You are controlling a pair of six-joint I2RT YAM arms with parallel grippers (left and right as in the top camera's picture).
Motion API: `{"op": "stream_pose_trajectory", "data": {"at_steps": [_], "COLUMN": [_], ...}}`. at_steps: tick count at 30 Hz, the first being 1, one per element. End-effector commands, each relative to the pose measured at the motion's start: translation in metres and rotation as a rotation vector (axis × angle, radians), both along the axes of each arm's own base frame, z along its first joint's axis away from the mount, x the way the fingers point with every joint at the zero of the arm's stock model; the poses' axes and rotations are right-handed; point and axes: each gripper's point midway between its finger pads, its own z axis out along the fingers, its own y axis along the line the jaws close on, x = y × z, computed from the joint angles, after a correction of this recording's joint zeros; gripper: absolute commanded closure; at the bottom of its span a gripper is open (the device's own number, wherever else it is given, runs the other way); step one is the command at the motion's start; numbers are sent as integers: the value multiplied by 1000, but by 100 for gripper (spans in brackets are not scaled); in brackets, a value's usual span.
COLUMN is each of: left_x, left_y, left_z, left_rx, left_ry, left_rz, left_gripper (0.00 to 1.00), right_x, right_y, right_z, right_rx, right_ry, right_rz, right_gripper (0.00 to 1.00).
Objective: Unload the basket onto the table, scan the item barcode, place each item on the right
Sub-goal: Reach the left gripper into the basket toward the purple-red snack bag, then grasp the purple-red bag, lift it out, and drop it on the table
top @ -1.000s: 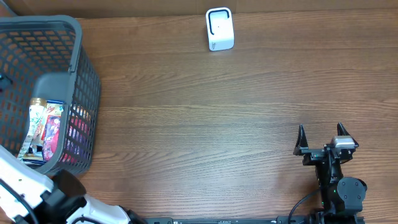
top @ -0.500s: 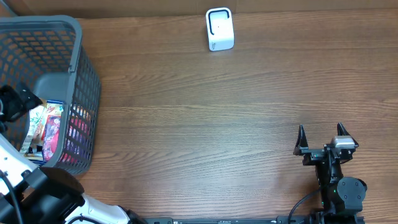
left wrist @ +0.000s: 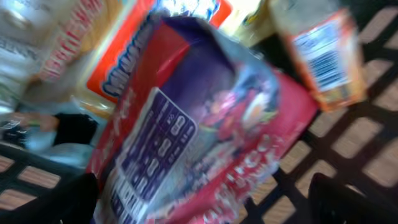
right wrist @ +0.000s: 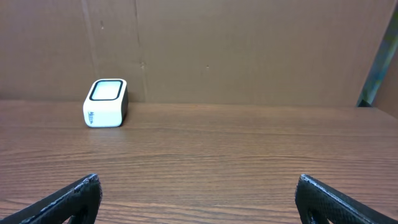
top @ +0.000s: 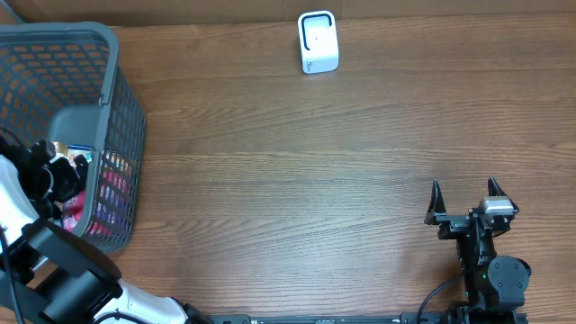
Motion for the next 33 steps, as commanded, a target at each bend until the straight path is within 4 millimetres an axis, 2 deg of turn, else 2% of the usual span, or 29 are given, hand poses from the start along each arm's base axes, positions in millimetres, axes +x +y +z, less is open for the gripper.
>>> {"op": "stream_pose_trajectory", "data": {"at_steps": [1,6,7,11,12,13,17,20,22,25,27,28,33], "left_x": [-6,-4,-2,-3,-3,-4,-4,1,10,33,49,60,75], "left_y": [1,3,5,4,4,3,2,7,11,10,5,-1,-27], "left_z": [-18,-24,-24,-24,-24,-24,-21,-5,13,59,96,130,219], "left_rx": [12,22,28,26,26,23,19,33,39,22,11,3,3], "left_ry": [25,14,8,10,11,14,17,-5,-40,-169,-282,-382,-639], "left_rz": [-19,-15,-12,-12,-12,-12,-12,5,44,49,33,14,-63], "left_gripper": [0,0,48,73,88,96,96,96,96,96,96,96,96], "right_x": [0,0,0,0,0,0,0,0,0,0,0,0,0], "right_y": [0,0,0,0,0,0,0,0,0,0,0,0,0], "right_z": [-2,-2,-2,-2,-2,-2,-2,-2,-2,-2,-2,-2,-2], "right_rx": [4,4,4,4,4,4,4,4,4,4,4,4,4], "right_ry": [-3,-3,-3,-3,-3,-3,-3,-3,-3,-3,-3,-3,-3], "right_rz": [-1,-1,-1,-1,-1,-1,-1,-1,-1,-1,-1,-1,-1], "right_gripper": [0,0,0,0,0,0,0,0,0,0,0,0,0]}}
